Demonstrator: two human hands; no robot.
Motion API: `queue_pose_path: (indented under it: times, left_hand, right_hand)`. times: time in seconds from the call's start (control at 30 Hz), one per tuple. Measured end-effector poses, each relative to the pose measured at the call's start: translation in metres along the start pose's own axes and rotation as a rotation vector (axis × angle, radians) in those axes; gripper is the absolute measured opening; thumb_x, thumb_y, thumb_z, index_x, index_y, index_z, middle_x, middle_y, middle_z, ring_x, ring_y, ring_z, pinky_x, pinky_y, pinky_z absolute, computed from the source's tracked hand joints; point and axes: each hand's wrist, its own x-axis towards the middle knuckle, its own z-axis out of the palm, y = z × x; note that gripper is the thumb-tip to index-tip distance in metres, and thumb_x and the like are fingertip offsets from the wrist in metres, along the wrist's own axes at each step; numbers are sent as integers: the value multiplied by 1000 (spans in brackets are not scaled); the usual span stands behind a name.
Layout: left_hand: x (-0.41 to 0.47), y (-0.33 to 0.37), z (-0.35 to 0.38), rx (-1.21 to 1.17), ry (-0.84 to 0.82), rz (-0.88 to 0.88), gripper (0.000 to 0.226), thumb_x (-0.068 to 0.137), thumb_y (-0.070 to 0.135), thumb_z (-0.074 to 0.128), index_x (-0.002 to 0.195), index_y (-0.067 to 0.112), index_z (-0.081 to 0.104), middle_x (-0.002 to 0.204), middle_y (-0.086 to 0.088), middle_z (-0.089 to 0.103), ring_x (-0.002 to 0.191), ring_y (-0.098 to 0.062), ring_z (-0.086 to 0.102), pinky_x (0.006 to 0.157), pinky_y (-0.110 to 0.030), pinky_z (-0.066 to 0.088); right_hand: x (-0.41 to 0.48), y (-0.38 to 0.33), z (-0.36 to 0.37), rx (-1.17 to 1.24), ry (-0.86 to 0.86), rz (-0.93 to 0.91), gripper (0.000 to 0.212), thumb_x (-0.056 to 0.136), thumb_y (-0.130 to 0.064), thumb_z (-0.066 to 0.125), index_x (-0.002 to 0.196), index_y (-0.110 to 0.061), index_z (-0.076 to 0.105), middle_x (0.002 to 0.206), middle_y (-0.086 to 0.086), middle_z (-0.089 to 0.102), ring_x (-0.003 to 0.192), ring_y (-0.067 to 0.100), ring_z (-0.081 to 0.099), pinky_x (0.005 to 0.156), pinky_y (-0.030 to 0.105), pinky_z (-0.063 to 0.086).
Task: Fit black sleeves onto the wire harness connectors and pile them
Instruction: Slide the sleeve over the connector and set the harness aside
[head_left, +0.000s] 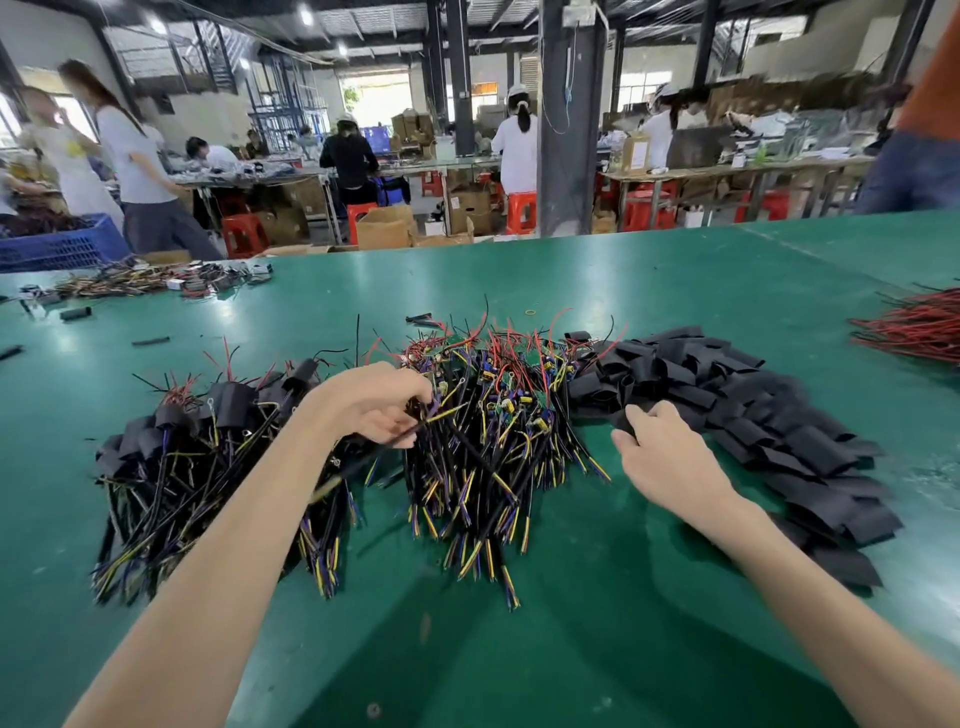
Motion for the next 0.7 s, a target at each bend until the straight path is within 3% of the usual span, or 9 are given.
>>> queue_pose_path:
  times: [0.1, 0.17, 0.27, 0.33, 0.4, 0.5, 0.6, 0.7]
  left_hand:
    - [18, -6, 3, -61, 168, 76, 45, 88, 32, 63, 110, -4, 48, 88, -16, 62, 56, -19, 56, 46, -24, 52]
    - [25, -8, 10, 5, 274, 154, 55, 83, 49, 64, 101, -3, 60, 85, -12, 68, 52, -16, 52, 48, -20, 46]
    - [25, -4, 20, -82, 274, 174, 61, 77, 67, 59, 85, 7, 61, 76, -7, 66, 53, -14, 53, 49, -18, 43]
    - [23, -1, 25, 54, 293, 217, 51, 76, 60, 66, 79, 10, 60, 71, -6, 60, 58, -18, 52, 56, -21, 42]
    - [22, 2, 31, 276, 409, 293, 32, 73, 38, 73, 71, 8, 61, 68, -7, 56, 64, -20, 51, 60, -24, 39]
    - [15, 9, 39, 266, 518, 374, 13, 70, 15, 69, 64, 6, 63, 66, -6, 55, 66, -20, 48, 60, -23, 37]
    - [10, 18, 46, 174, 519, 482, 8, 74, 13, 68, 81, 16, 66, 79, -9, 61, 77, -21, 54, 74, -24, 42]
    - [5, 27, 51, -20, 446, 531, 31, 84, 15, 63, 114, 8, 62, 105, -3, 65, 95, -14, 59, 90, -25, 42]
  right_hand:
    - [-1, -2, 0, -13, -14, -14, 19, 97, -22, 41, 100, -5, 48, 105, 13, 45, 100, 35, 49, 72, 35, 34]
    - [-2, -3, -1, 2, -32, -6, 21, 97, -23, 41, 103, -5, 50, 108, 13, 46, 100, 36, 49, 73, 35, 34]
    - [-3, -5, 0, -6, -64, -12, 24, 97, -24, 40, 104, -4, 51, 109, 13, 46, 100, 36, 49, 77, 36, 38]
    - [-4, -8, 0, 49, -84, 12, 24, 97, -26, 40, 100, -4, 50, 107, 14, 45, 98, 37, 51, 78, 37, 37]
    - [-5, -10, 0, 52, -96, 12, 24, 97, -26, 40, 99, -4, 49, 106, 14, 45, 98, 38, 51, 79, 38, 38]
    - [-6, -11, -2, 60, -109, 4, 24, 97, -26, 41, 102, -5, 51, 104, 12, 45, 99, 36, 50, 80, 37, 39]
    - [-6, -12, -4, 76, -112, -1, 19, 96, -23, 41, 94, -5, 49, 97, 11, 44, 97, 35, 48, 78, 37, 40]
    - [-7, -12, -6, 93, -109, -3, 21, 97, -21, 40, 98, -3, 51, 101, 13, 46, 97, 36, 48, 82, 39, 43]
